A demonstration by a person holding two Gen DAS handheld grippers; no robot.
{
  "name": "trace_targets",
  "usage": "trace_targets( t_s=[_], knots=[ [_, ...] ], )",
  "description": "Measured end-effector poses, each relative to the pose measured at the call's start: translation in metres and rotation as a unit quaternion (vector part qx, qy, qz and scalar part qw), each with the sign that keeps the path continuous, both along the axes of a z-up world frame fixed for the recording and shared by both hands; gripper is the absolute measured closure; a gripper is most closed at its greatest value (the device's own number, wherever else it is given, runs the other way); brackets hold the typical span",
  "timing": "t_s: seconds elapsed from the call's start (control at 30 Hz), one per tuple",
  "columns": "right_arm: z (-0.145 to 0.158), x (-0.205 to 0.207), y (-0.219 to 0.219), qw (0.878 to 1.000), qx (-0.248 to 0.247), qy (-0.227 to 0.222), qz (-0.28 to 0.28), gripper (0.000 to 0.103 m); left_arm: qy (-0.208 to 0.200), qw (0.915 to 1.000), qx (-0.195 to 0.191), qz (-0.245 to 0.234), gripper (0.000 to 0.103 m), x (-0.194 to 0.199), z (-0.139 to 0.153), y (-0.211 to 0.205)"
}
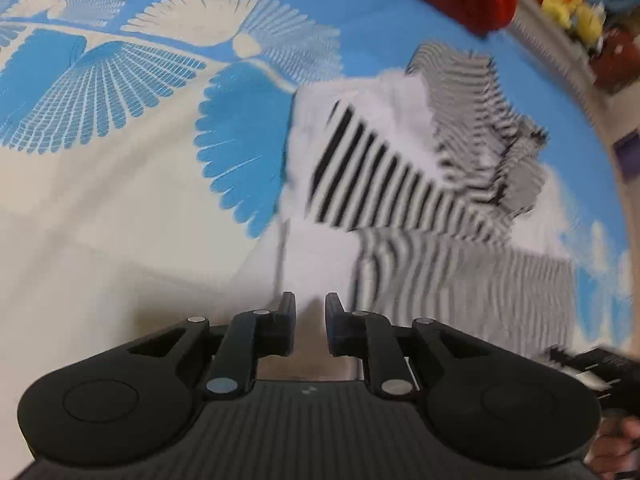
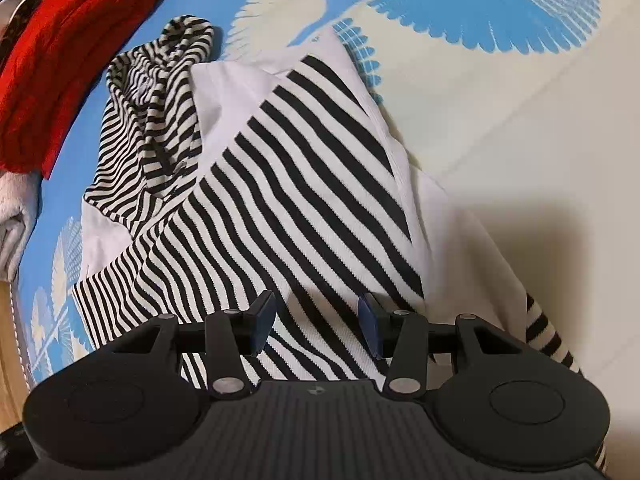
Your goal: Fold small clothes
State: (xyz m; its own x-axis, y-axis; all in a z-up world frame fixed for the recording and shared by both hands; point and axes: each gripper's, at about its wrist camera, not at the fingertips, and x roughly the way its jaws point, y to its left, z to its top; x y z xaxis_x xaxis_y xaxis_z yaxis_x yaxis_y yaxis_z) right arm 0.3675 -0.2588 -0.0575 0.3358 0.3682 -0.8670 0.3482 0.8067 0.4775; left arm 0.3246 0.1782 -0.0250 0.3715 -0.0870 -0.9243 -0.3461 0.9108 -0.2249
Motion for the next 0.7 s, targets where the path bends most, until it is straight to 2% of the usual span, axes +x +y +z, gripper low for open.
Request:
trace_targets(
  t_s=[0.07,0.1,0.2,0.27,0.3,0.33,0.4,0.5,0.57,0.6,0.67,0.7],
  knots=[
    [0.004,0.0,0.004,1.0,0.005,-0.008,0.013,0.055,0.007,0.9997,0.022,-0.003,0.08,0.001,-0.008,-0.001],
    [0.006,0.001,0.007,1.0,0.005,-0.012,0.021,0.055,0.006,0.9998,0.019,-0.003,0.075,0.0,-0.01,0.002],
    [0.01,0.001,0.014,0.999,-0.002,-0.022,0.041,0.055,0.004,0.9999,-0.002,-0.011,0.074,0.003,-0.014,0.004],
    [0.009,0.001,0.016,0.999,-0.002,-0.02,0.045,0.055,0.002,0.9999,0.002,-0.016,0.074,0.004,-0.015,-0.001],
    [0.008,0.0,0.014,0.999,0.0,-0.017,0.044,0.055,0.002,0.9997,0.008,-0.021,0.09,0.005,-0.013,-0.004],
    [0.007,0.001,0.014,0.999,0.003,-0.014,0.043,0.055,-0.005,0.9995,0.013,-0.027,0.097,0.005,-0.011,-0.007],
    [0.005,0.001,0.013,0.999,0.004,-0.011,0.039,0.055,-0.043,0.9981,0.032,-0.03,0.097,0.005,0.007,-0.011],
    [0.008,0.0,0.01,0.999,-0.005,-0.016,0.029,0.055,-0.133,0.9891,0.053,-0.033,0.097,-0.002,0.048,-0.016],
    [0.008,0.0,0.006,1.0,-0.014,-0.02,0.019,0.055,-0.17,0.9837,0.057,-0.019,0.097,-0.006,0.064,-0.014],
    [0.007,0.0,0.004,1.0,-0.019,-0.018,0.015,0.055,-0.169,0.9841,0.053,-0.008,0.096,-0.006,0.064,-0.011],
    [0.002,0.0,0.0,1.0,-0.025,-0.005,0.007,0.055,-0.122,0.9917,0.04,0.012,0.093,0.0,0.048,-0.005],
    [-0.002,-0.001,-0.003,1.0,-0.028,0.005,0.002,0.055,-0.091,0.9954,0.031,0.006,0.093,0.005,0.038,-0.004]
  ],
)
